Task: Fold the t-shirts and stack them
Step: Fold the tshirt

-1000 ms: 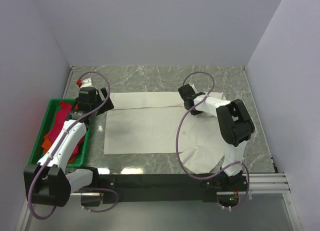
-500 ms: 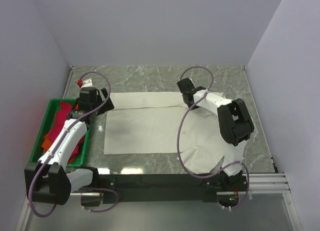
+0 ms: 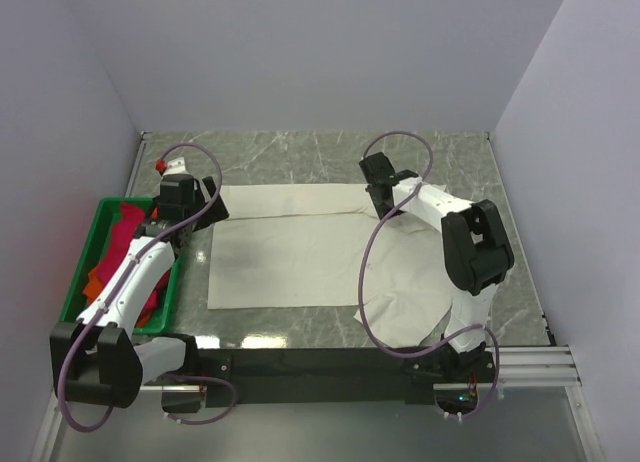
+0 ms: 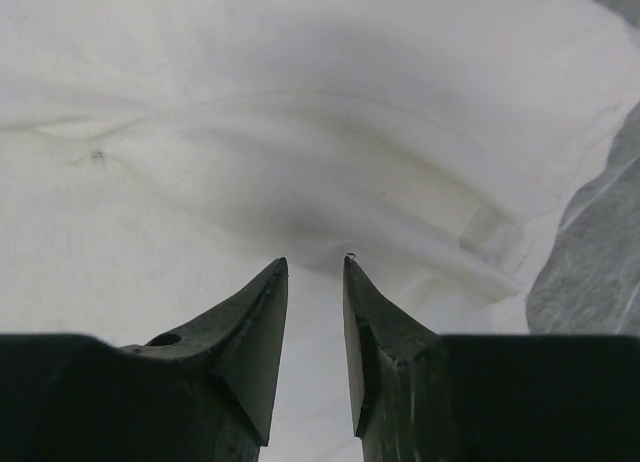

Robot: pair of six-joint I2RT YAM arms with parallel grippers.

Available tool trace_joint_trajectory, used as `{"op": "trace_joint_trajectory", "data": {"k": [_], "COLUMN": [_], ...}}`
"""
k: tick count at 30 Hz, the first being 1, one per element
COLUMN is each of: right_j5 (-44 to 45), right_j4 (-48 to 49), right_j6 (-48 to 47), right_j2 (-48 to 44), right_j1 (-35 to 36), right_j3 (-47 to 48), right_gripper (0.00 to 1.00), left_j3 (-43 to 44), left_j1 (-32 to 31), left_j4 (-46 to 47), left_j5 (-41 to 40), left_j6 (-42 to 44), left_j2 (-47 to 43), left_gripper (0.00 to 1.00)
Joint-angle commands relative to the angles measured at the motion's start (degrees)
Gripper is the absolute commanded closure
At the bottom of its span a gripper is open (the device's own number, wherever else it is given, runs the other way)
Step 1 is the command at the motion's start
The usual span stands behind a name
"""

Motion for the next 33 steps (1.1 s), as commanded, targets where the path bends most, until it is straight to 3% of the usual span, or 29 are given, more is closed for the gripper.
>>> {"op": "trace_joint_trajectory", "data": {"k": [1,21,23,30,33], "right_j5": [-1.99,-0.59,-0.59,-1.74,-1.56], "right_j4": [3.06,6.94,6.59,6.58,7.11], "right_j6": [0.21,-0.67,-0.85,-1.03,-0.76], "right_j2": [-0.69,4.49,4.76,4.67,3.45], "right_j1": [-0.39,-0.30,-0.39,-1.09,-1.62], "right_j3": [-1.81,-1.91,-1.29,-1.12,-1.29], "right_gripper": [0.64,0.65,0.69,1.00,1.00], "left_j3": [-0.11,-0.19,-0.10,-0.19,-0.19], "left_j1": [-0.03,-0.03,-0.03,-0.03,-0.03], "left_j4": [1.24,1.24,1.24,1.33,1.33], "left_j5": [0.26,0.26,0.26,0.26,0.35], "left_j6": [0.75,0.93,0.93,1.01,1.01], "left_j2": [0.14,0.85,1.02,1.11,1.28], "left_gripper": [0.03,0.03,0.04,0.04,0.03]}}
